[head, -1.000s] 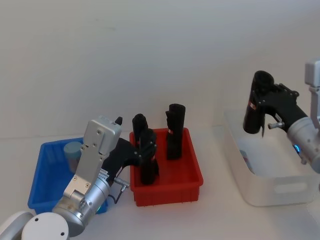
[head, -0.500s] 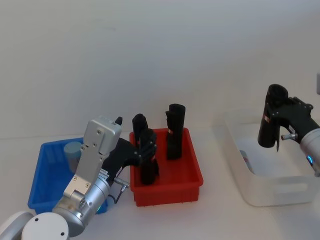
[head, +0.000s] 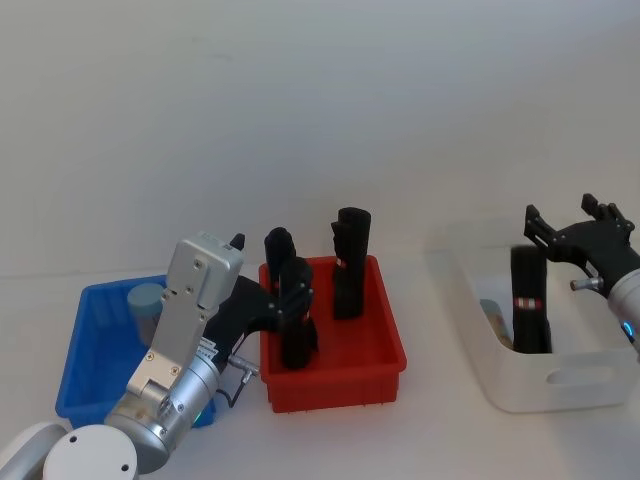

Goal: Pick the cotton swabs from the blue box and place them into the white box.

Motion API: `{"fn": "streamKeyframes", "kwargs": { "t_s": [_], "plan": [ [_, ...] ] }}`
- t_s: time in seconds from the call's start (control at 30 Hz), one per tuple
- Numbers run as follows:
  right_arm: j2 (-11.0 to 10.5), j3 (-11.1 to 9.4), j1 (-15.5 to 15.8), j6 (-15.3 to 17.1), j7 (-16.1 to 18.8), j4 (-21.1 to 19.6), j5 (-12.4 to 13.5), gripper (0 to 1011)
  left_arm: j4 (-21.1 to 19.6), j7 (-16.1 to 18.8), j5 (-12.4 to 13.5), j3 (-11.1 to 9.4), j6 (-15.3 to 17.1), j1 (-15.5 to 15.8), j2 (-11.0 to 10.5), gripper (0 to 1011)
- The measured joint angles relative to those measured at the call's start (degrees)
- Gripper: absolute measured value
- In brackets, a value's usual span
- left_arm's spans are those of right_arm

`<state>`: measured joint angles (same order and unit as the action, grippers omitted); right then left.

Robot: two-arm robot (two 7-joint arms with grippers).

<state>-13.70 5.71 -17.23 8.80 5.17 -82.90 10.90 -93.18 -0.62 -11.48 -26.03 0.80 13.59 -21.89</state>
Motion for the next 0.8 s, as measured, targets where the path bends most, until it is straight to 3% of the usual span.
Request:
{"fn": "streamKeyframes", "kwargs": {
  "t_s": [0.27, 0.8],
  "plan": [
    [-0.1, -0.1, 0.3, -0.3, 0.0, -0.2, 0.0, 1001, 0.0, 0.0, 0.0, 0.0, 0.0, 0.0, 0.0, 1000],
    [-0.2, -0.3, 0.9, -1.3, 0.0, -0.7, -0.4, 1001, 0.0, 0.0, 0.0, 0.0, 0.0, 0.0, 0.0, 1000]
  ]
}}
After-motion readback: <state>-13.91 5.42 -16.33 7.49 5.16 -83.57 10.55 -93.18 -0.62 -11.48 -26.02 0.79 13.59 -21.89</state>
